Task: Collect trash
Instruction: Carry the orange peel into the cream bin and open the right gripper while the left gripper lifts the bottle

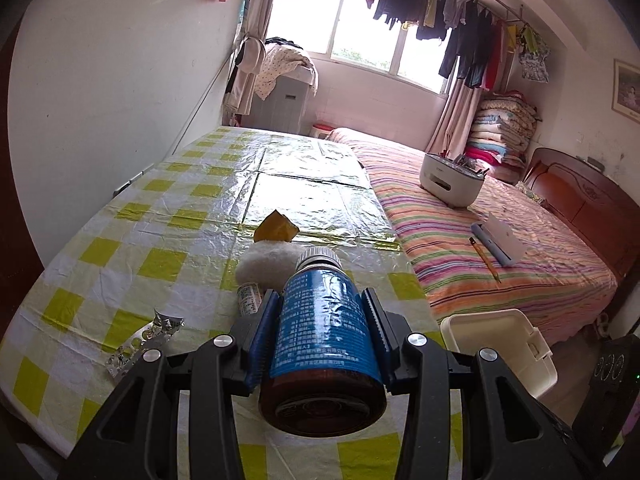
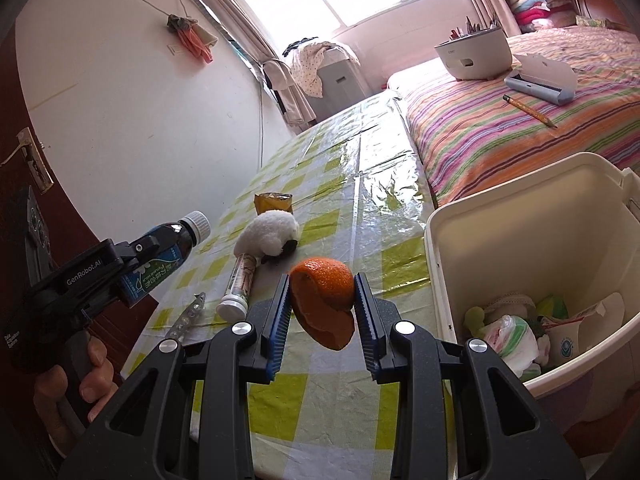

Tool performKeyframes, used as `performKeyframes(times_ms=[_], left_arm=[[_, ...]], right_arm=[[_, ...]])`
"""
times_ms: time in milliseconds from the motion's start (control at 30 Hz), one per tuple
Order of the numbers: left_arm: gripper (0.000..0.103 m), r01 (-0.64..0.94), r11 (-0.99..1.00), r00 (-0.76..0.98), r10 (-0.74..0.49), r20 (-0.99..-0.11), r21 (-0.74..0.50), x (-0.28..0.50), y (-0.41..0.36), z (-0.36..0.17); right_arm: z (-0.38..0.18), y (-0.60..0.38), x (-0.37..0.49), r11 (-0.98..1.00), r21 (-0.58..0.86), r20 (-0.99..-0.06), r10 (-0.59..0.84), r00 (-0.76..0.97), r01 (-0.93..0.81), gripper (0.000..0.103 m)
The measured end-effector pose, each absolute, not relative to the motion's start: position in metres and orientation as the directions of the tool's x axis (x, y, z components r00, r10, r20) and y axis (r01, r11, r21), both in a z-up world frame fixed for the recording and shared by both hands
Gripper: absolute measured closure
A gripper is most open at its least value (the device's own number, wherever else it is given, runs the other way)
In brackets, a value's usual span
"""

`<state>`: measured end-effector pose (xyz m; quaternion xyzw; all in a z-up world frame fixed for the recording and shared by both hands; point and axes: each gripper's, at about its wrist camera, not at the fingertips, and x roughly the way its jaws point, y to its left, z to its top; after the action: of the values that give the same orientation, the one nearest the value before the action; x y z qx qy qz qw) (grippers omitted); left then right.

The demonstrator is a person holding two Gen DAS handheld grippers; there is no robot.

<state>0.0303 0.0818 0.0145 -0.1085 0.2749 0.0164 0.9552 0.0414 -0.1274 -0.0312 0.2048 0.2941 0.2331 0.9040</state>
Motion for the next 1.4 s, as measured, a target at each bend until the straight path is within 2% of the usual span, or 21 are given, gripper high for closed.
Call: performKeyframes(times_ms=[400, 900, 1233, 1300, 1367, 1400], left_arm=[[0.061, 0.016, 0.981, 0.837, -0.120, -0.534, -0.194, 0.031, 0.039, 0.016], [0.061, 0.105, 0.977, 0.809, -0.192, -0.556, -0.184, 0.030, 0.007, 0.014], [0.061, 0.124, 0.976, 0.801, -0.206, -0.561, -0.181, 0.027, -0.002, 0.015], [0.061, 0.128, 0.976, 0.802, -0.207, -0.560, -0.177, 0.025, -0.004, 0.015], [0.061, 0.129, 0.975, 0.803, -0.210, -0.558, -0.181, 0.024, -0.003, 0.015], [0.061, 0.130, 0.975, 0.801, -0.211, -0.560, -0.182, 0.025, -0.003, 0.015]], right_arm=[[-0.029, -0.166, 0.037, 0.816, 0.537, -0.410, 0.475, 0.779, -0.214, 0.073], [-0.034, -0.212, 0.043, 0.844, 0.536, -0.461, 0.295, 0.837, -0.003, 0.070], [-0.043, -0.229, 0.046, 0.810, 0.585, -0.476, 0.292, 0.830, 0.051, 0.069], [-0.044, -0.229, 0.047, 0.807, 0.588, -0.479, 0.289, 0.829, 0.059, 0.064], [-0.046, -0.230, 0.047, 0.796, 0.601, -0.475, 0.290, 0.831, 0.065, 0.049], [-0.046, -0.231, 0.047, 0.791, 0.608, -0.470, 0.288, 0.834, 0.069, 0.047]])
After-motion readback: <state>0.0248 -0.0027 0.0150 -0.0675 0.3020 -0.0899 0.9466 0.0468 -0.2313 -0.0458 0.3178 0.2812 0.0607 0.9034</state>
